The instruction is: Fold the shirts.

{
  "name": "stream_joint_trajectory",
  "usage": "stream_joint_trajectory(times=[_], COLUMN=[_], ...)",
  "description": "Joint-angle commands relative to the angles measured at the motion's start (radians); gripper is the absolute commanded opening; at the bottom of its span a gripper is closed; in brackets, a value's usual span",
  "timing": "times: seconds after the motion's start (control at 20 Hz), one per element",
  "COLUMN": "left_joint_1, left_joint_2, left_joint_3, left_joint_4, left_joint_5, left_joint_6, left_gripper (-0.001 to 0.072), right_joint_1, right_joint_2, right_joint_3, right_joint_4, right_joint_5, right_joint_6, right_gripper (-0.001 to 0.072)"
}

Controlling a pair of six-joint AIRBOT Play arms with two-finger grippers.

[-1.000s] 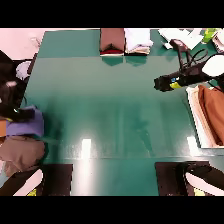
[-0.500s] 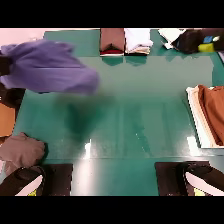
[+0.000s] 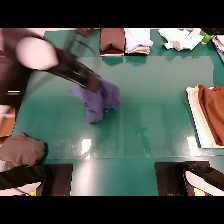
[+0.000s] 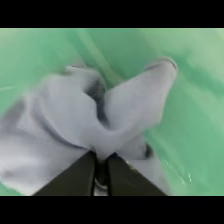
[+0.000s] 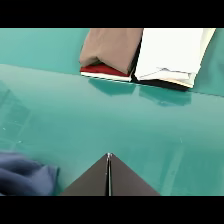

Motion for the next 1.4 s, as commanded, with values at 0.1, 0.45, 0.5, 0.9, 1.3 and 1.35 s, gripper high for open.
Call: stream_joint_trajectory(times=[0.1,0.45,0.5,0.9,1.3,1.35], left_joint_1=[-0.052,0.294,0.336,0.397,0.387,0.387], left_joint_2=[-0.196,-0.198,-0.199,-0.343,-0.421,-0.421], left_joint_3=[0.006,0.053,0.023,-0.184,-0.184,-0.184], left_joint_4=[-0.119,-0.056,-0.058,-0.214,-0.282,-0.292], left_joint_5=[0.085,0.043,0.066,0.159,0.209,0.225], left_joint_6=[0.017,-0.019,-0.019,-0.017,-0.017,-0.017], left_gripper=[0.0544,0.0544,0.0544,0.0544,0.0543,0.0506], right_joint_1=[-0.009,-0.009,-0.009,0.034,0.126,0.127], right_joint_2=[0.000,-0.011,-0.020,-0.137,-0.213,-0.219], right_joint_3=[0.005,0.005,0.005,0.005,0.005,0.005], right_joint_4=[0.001,0.002,0.002,0.001,-0.006,-0.005], right_joint_5=[0.015,0.069,0.082,0.159,0.155,0.156], right_joint_6=[0.001,0.000,0.000,0.000,0.001,0.001], right_gripper=[0.0020,0.0020,0.0020,0.0020,0.0020,0.0020])
